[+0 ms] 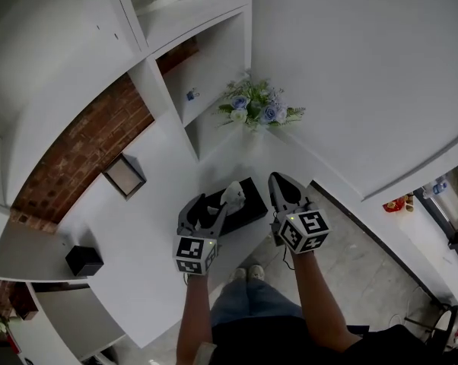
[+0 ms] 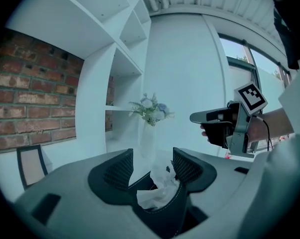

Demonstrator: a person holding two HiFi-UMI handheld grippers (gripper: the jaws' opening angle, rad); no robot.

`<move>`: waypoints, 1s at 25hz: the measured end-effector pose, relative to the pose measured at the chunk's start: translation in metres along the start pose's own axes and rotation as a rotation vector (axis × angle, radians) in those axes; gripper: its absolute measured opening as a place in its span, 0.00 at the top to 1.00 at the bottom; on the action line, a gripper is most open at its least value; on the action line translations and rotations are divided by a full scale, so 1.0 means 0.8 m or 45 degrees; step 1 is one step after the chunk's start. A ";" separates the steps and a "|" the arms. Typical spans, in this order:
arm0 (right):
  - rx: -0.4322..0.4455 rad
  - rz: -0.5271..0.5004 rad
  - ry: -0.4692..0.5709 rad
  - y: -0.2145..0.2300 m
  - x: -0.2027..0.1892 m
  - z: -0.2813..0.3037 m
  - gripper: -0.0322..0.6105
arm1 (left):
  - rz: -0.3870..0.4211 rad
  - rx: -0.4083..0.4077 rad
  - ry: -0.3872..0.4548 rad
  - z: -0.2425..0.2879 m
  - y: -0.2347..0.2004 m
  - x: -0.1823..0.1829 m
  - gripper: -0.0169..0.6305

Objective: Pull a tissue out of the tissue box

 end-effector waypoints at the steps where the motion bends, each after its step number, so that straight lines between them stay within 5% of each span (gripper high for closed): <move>1: -0.001 -0.004 -0.009 0.000 0.000 0.001 0.95 | 0.017 -0.016 -0.004 0.002 -0.001 0.004 0.63; 15: 0.035 -0.007 -0.048 -0.004 0.000 0.009 0.95 | 0.747 -0.500 -0.500 0.042 0.007 0.030 0.64; 20: 0.040 -0.002 -0.053 -0.003 0.000 0.006 0.95 | 0.870 -0.528 -0.632 0.048 0.019 0.007 0.66; 25: 0.041 0.002 -0.062 -0.004 -0.002 0.003 0.95 | 0.842 -0.500 -0.676 0.055 0.017 -0.006 0.72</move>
Point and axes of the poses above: the fingertips, and each gripper's own axes: z forward along the fingers, y to its right, x out of its top, the point moved 10 cm from there along -z, backward along the fingers, and after that the axes turned 15 degrees about x, right-handed, at the moved point
